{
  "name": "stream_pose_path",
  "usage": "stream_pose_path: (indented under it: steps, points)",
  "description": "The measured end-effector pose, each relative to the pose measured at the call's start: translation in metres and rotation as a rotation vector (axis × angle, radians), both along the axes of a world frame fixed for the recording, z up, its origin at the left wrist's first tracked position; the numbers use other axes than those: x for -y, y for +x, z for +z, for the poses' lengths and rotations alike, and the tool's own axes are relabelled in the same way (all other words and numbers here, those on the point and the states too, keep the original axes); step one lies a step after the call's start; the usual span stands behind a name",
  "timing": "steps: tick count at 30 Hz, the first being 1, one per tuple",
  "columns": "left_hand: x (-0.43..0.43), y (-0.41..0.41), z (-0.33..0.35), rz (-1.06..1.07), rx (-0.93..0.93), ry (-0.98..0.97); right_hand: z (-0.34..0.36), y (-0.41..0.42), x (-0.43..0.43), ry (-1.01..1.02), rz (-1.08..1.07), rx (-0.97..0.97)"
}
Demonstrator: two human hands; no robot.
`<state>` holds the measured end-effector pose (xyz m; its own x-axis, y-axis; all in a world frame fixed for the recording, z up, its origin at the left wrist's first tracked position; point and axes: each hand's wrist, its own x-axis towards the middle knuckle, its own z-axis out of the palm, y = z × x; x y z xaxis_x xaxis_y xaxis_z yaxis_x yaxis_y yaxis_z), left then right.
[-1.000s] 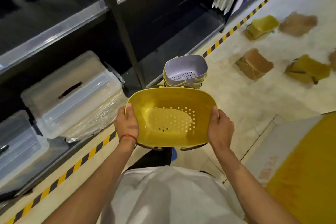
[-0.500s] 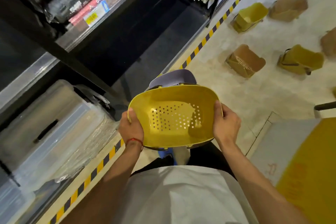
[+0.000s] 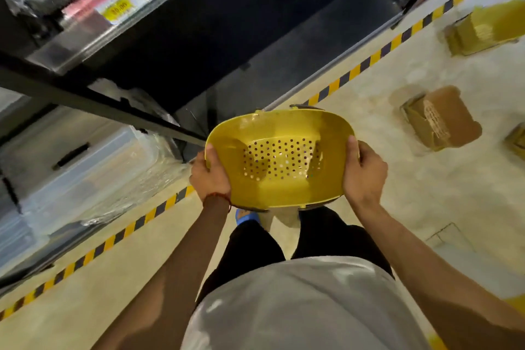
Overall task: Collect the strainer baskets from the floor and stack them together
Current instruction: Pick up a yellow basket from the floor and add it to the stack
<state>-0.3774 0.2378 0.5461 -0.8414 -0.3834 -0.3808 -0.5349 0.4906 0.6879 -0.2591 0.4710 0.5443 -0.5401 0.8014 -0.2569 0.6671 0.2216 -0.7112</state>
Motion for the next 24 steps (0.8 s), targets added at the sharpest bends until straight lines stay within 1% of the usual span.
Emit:
stream_pose_path:
  steps: [4, 9, 13, 16, 19, 21, 24]
  points:
    - [-0.027, -0.016, -0.023, 0.084, -0.008, -0.013, -0.029, -0.029, -0.025, -0.016, 0.051, -0.004]
    - [-0.041, -0.033, -0.069, 0.105, -0.015, -0.003, -0.075, -0.052, -0.040, -0.067, 0.073, 0.018]
    - [-0.051, -0.044, -0.107, 0.174, 0.064, 0.046, -0.117, -0.065, -0.045, -0.064, 0.054, 0.041]
    - [-0.051, -0.046, -0.135, 0.154, 0.050, 0.042, -0.146, -0.068, -0.044, -0.026, 0.039, 0.074]
    - [-0.051, -0.048, -0.162, 0.124, 0.060, -0.015, -0.171, -0.069, -0.038, -0.031, 0.026, 0.037]
    - [-0.049, -0.051, -0.179, 0.106, 0.070, -0.033, -0.185, -0.070, -0.034, -0.067, 0.022, 0.040]
    - [-0.047, -0.054, -0.203, 0.111, 0.101, -0.010, -0.205, -0.074, -0.032, -0.136, 0.007, 0.121]
